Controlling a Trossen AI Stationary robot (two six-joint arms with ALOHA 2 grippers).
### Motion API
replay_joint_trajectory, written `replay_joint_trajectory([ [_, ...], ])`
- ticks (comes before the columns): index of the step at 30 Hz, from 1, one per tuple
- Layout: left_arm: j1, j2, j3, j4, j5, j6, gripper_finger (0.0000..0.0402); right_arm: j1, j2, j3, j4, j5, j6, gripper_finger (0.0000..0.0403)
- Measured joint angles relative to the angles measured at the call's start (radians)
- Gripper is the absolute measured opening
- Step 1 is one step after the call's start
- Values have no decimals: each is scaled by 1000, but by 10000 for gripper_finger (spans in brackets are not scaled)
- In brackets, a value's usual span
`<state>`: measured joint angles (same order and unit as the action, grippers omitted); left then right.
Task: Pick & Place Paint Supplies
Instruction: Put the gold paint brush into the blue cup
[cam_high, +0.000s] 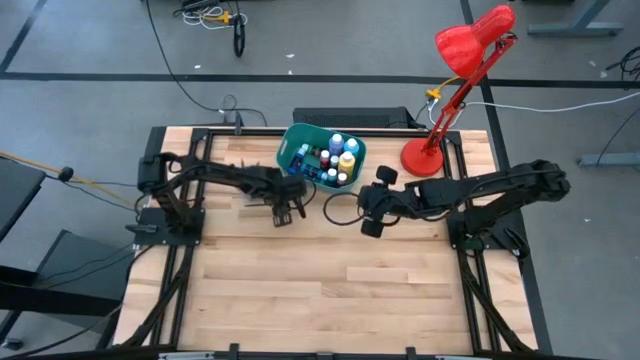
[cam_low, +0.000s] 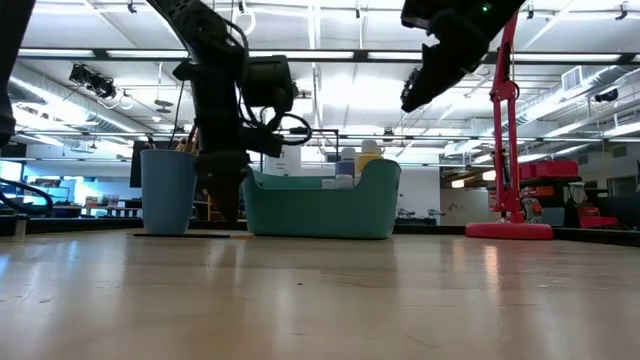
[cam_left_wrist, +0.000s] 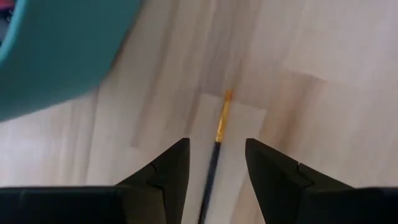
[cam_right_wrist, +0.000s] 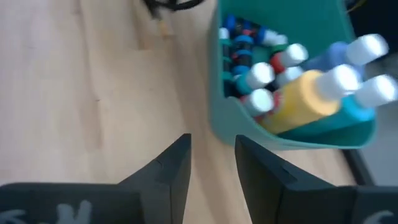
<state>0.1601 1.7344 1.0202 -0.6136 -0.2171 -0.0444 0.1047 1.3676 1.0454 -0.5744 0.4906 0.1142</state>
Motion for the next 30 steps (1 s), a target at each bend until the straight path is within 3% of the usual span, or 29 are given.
replay_joint_trajectory([
  [7,68,2,0,6,79,95,164,2,1,-1,10,-70,10,127],
  [19,74,2,-39,90,82,103,164,2,1,-1,18,-82,58,127],
  [30,60,2,-3,46,5,-47,164,2,1,-1,18,-82,58,127],
])
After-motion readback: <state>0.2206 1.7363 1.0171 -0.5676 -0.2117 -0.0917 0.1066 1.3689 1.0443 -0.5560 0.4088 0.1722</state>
